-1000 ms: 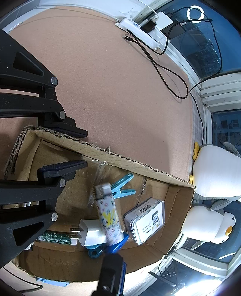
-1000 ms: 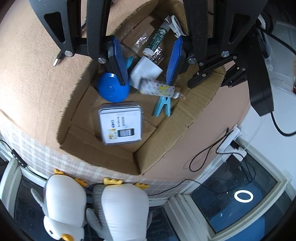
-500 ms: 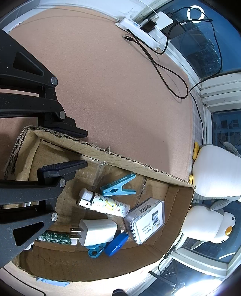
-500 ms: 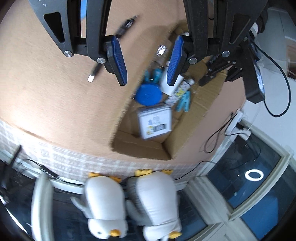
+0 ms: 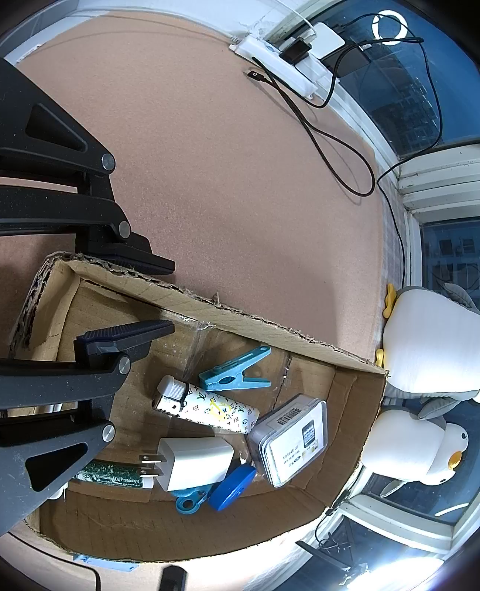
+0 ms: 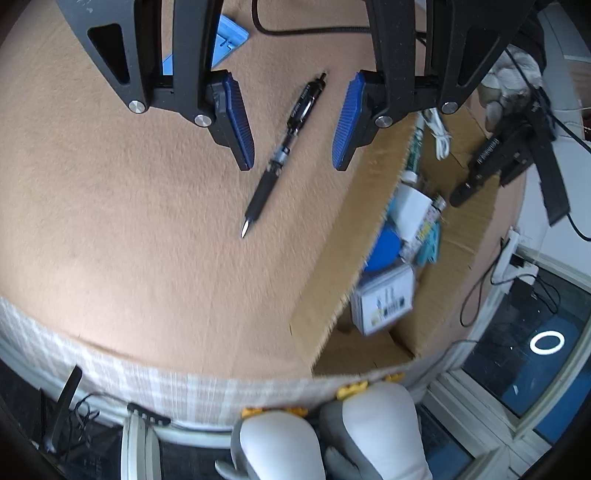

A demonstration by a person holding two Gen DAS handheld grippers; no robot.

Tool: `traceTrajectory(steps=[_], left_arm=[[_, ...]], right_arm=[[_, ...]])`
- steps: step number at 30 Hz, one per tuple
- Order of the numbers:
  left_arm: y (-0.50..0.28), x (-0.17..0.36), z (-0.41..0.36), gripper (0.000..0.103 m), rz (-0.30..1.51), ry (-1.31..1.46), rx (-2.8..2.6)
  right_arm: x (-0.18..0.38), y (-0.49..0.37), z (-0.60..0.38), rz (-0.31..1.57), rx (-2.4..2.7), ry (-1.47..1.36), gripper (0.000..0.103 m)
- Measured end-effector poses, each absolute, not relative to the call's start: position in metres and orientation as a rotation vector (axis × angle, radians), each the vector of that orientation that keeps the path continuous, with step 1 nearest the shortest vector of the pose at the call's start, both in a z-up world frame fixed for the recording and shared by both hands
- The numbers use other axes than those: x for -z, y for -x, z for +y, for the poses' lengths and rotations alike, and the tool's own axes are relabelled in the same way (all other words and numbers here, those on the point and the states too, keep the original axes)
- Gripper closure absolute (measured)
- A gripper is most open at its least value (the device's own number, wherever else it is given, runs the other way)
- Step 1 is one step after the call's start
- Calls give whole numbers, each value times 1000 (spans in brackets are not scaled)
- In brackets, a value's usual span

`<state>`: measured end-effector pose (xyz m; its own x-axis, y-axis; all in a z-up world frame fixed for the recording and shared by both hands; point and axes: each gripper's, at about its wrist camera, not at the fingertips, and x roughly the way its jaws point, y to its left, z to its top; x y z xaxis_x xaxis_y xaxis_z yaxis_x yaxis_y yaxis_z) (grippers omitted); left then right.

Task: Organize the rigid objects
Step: 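Move the right gripper back to the black pen, then grasp the black pen with the right gripper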

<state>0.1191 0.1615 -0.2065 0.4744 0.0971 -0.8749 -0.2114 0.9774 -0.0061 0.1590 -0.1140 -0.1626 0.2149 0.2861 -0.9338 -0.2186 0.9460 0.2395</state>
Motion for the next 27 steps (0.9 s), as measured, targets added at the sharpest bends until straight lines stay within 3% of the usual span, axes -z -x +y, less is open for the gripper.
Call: traceTrajectory(steps=[13,18,27], left_arm=[[-119,207,162,75,1060,119,-189],[-119,207,162,75,1059,119,-189],[-119,207,162,75,1059,120,-189]], right_arm=[[197,-162,-103,1402,-323,-17,76],[199,-158,-91,1390,-321,71,77],[197,-159,-83,1343,-307,212,89]])
